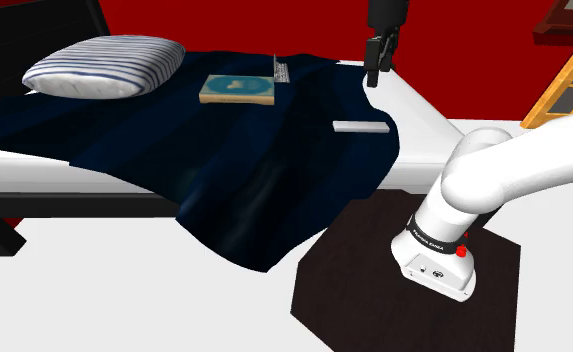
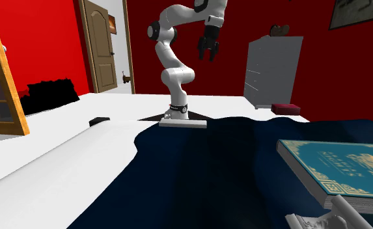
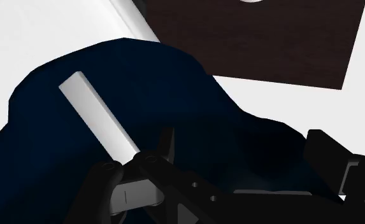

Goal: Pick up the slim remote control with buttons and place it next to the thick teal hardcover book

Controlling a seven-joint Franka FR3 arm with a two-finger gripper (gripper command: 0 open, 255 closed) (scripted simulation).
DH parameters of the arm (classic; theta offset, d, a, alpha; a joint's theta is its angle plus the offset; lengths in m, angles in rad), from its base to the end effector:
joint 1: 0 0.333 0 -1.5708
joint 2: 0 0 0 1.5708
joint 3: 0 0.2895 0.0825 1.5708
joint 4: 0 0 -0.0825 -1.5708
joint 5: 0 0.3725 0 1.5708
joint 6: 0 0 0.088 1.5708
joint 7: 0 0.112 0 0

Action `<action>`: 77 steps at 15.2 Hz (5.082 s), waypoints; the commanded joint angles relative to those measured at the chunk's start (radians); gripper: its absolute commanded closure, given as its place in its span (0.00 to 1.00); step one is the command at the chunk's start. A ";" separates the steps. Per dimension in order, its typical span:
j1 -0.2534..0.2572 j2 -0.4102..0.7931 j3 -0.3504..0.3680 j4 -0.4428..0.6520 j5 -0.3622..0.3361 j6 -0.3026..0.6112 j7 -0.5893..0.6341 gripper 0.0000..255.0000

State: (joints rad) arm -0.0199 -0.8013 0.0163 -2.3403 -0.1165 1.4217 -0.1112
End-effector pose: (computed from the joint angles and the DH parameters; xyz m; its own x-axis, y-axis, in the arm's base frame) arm 0.2933 -0.0142 0.5674 0.9881 0.0831 -0.1293 0.0981 -0.9886 0.1141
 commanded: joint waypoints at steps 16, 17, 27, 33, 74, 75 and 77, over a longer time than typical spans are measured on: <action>-0.015 0.134 -0.403 -0.207 -0.198 0.449 -0.475 0.00; -0.011 0.161 -0.432 -0.206 -0.204 0.482 -0.508 0.00; 0.104 0.543 -0.736 -0.112 -0.092 0.805 -0.909 0.00; 0.121 0.615 -0.766 -0.138 -0.047 0.894 -0.955 0.00; 0.092 0.451 -0.688 -0.002 -0.116 0.612 -0.889 1.00; 0.091 0.451 -0.688 -0.002 -0.116 0.612 -0.889 1.00; 0.126 0.511 -0.682 0.042 -0.074 0.620 -0.877 1.00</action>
State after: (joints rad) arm 0.0924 -0.3112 -0.6714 -2.3171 -0.2069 2.0433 -0.9952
